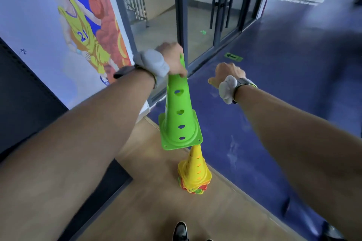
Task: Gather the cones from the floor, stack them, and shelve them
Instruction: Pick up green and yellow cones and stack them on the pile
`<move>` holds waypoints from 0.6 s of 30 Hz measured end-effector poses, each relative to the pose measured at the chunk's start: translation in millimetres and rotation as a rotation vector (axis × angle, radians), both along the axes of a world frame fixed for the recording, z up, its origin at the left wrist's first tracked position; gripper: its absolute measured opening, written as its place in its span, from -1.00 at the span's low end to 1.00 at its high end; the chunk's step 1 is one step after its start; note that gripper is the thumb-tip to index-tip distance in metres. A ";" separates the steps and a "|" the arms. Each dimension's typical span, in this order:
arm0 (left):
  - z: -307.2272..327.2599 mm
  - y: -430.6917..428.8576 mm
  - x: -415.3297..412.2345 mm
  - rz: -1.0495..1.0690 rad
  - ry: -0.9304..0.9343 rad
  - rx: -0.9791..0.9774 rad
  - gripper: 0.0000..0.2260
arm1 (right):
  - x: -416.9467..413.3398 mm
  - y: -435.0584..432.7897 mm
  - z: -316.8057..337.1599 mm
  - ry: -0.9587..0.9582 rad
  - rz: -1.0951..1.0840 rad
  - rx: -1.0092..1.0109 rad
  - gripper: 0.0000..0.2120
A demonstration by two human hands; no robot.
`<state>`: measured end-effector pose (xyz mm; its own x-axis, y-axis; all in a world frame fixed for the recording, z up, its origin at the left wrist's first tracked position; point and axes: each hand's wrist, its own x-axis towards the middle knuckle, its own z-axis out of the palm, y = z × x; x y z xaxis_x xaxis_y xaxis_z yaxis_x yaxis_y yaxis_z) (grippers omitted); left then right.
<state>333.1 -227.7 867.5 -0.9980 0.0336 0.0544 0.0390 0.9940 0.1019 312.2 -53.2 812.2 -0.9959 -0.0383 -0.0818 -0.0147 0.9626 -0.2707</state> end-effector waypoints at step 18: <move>-126.6 1.8 -23.5 -0.141 -0.431 0.127 -0.09 | -25.7 -14.9 -54.9 -0.071 0.011 0.013 -0.67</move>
